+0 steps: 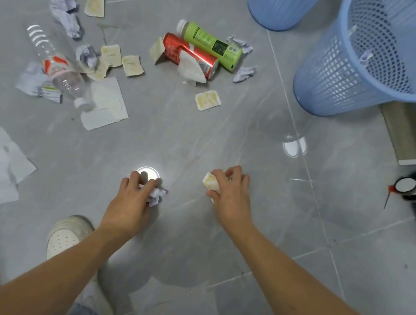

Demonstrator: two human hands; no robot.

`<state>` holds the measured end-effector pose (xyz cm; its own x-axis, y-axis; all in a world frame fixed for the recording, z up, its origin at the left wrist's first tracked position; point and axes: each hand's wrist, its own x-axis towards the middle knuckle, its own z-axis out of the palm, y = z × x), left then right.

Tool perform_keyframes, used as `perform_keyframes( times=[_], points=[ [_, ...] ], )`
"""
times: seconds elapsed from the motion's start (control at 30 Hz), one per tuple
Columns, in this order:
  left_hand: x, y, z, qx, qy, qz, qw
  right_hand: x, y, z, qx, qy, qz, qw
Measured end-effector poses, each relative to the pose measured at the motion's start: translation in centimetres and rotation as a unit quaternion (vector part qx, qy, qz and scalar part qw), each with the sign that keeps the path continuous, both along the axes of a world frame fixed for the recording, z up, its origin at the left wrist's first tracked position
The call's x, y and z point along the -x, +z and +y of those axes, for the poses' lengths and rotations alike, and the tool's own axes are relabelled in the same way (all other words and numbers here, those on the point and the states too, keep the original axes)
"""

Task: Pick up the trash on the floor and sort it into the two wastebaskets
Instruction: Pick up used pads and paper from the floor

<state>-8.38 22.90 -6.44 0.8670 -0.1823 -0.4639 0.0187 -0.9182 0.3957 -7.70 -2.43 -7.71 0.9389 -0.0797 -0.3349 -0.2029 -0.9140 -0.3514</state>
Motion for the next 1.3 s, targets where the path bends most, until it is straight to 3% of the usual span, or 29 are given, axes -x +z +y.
perform_keyframes(
  times=[0.2, 0.33, 0.57, 0.73, 0.83, 0.97, 1.13, 1.23, 1.3],
  points=[
    [-1.3, 1.7, -2.6, 0.087, 0.074, -0.007, 0.993, -0.1, -0.1, -1.4, -0.042, 0.011, -0.033, 0.999],
    [-2.9, 5.0, -4.5, 0.146, 0.130, 0.016, 0.981, -0.1, 3.2, -2.6, -0.075, -0.019, -0.049, 0.996],
    [-9.8, 16.8, -7.9, 0.195, 0.122, 0.008, 0.973, -4.5, 17.0, -5.0, -0.128, -0.104, -0.103, 0.981],
    [-17.4, 27.4, -11.1, 0.203, 0.072, 0.030, 0.976, -10.2, 28.7, -8.4, -0.109, -0.181, -0.140, 0.967],
    [-21.5, 31.0, -15.1, 0.197, 0.057, 0.024, 0.978, -14.4, 32.3, -12.3, -0.109, -0.227, -0.154, 0.955],
    [-25.3, 29.4, -23.1, 0.207, 0.056, 0.017, 0.976, -19.9, 30.5, -19.1, -0.102, -0.280, -0.126, 0.946],
    [-28.1, 24.5, -31.7, 0.176, 0.015, 0.059, 0.982, -24.3, 25.1, -24.8, -0.077, -0.242, -0.056, 0.966],
    [-27.9, 23.9, -32.9, 0.106, -0.009, 0.031, 0.994, -23.6, 24.1, -25.8, -0.043, -0.210, 0.004, 0.977],
    [-26.9, 24.6, -31.8, 0.117, 0.017, -0.001, 0.993, -23.0, 24.7, -25.1, -0.017, -0.176, -0.030, 0.984]
  ],
)
